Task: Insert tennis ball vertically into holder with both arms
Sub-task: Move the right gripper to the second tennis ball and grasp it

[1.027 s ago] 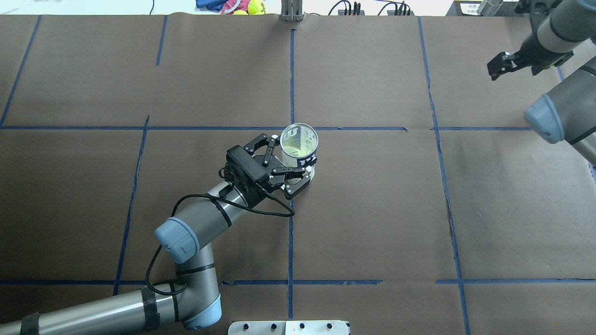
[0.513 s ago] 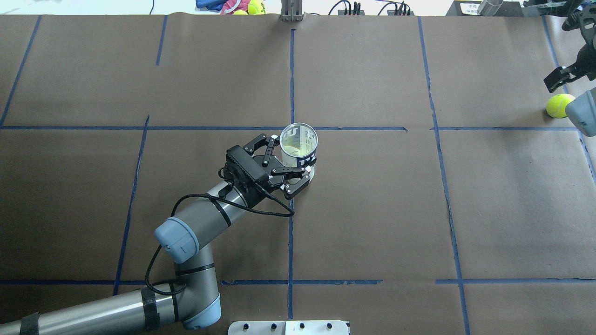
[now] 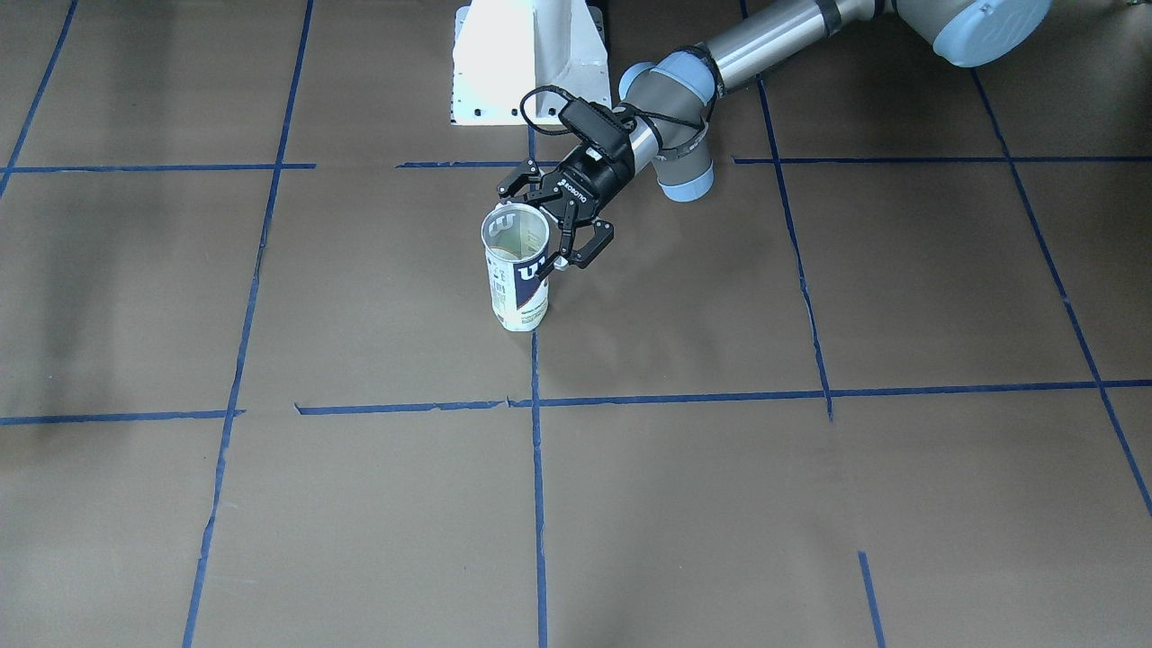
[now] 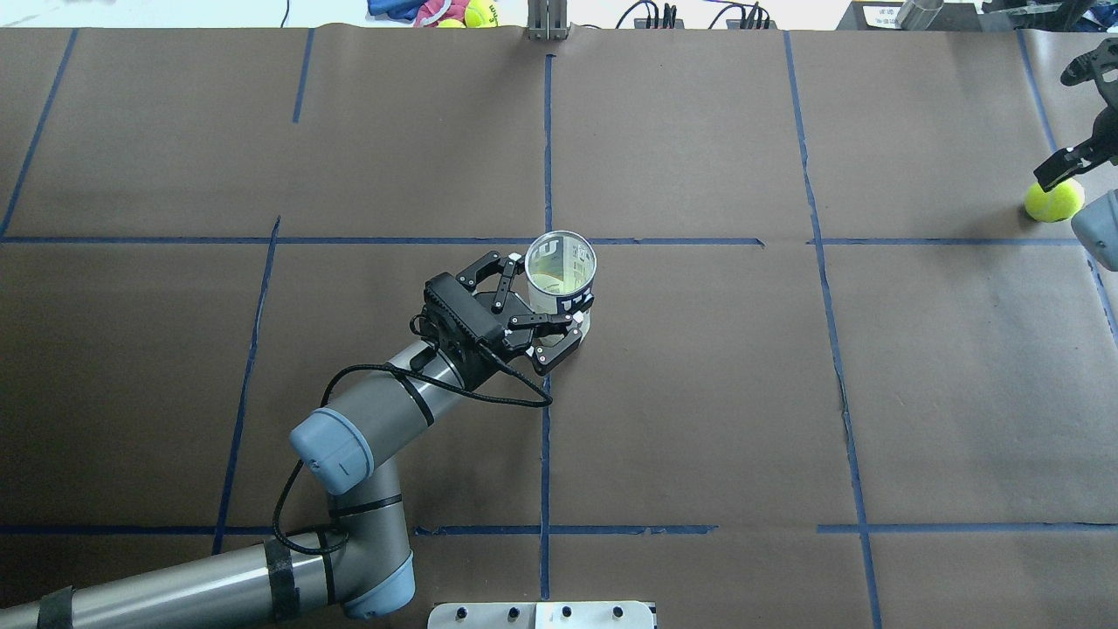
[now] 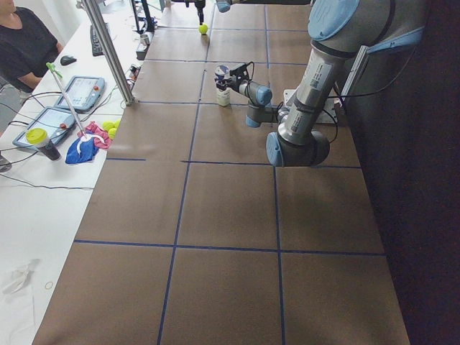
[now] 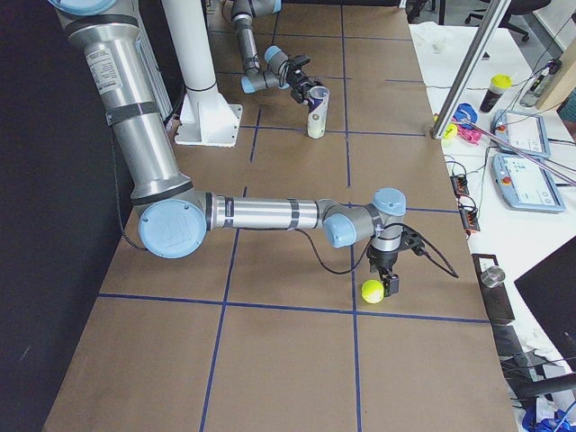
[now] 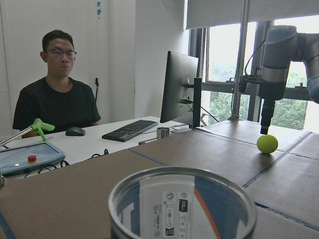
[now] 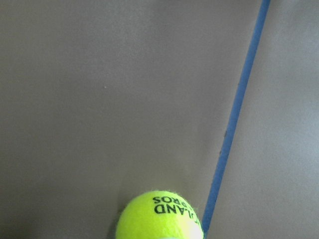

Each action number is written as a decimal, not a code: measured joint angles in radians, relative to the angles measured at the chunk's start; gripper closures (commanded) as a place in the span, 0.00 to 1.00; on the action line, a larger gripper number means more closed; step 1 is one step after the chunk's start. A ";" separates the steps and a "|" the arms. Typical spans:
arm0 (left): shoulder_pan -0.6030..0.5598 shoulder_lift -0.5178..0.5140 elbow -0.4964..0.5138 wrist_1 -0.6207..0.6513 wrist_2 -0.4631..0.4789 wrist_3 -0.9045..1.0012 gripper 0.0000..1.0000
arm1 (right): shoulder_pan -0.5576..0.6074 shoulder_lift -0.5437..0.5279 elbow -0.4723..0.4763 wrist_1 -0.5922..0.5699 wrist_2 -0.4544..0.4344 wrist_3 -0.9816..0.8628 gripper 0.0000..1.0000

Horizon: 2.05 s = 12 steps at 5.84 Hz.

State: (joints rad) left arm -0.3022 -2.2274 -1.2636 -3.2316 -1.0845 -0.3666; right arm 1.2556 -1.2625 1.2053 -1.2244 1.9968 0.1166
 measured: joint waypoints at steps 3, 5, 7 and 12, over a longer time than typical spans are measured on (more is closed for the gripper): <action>0.000 0.000 0.000 0.001 0.000 0.000 0.13 | -0.041 0.004 -0.040 0.005 -0.001 -0.055 0.02; 0.000 0.000 0.000 0.001 0.000 0.000 0.13 | -0.060 0.015 -0.063 0.005 -0.008 -0.080 0.02; 0.000 0.000 0.001 0.001 0.000 0.001 0.13 | -0.066 0.023 -0.077 0.013 -0.019 -0.101 0.12; 0.000 -0.002 0.000 0.002 0.000 0.003 0.13 | -0.051 0.033 -0.075 0.079 -0.003 -0.083 0.98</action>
State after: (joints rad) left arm -0.3022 -2.2299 -1.2639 -3.2291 -1.0845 -0.3637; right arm 1.2042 -1.2290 1.1301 -1.1457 1.9940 0.0335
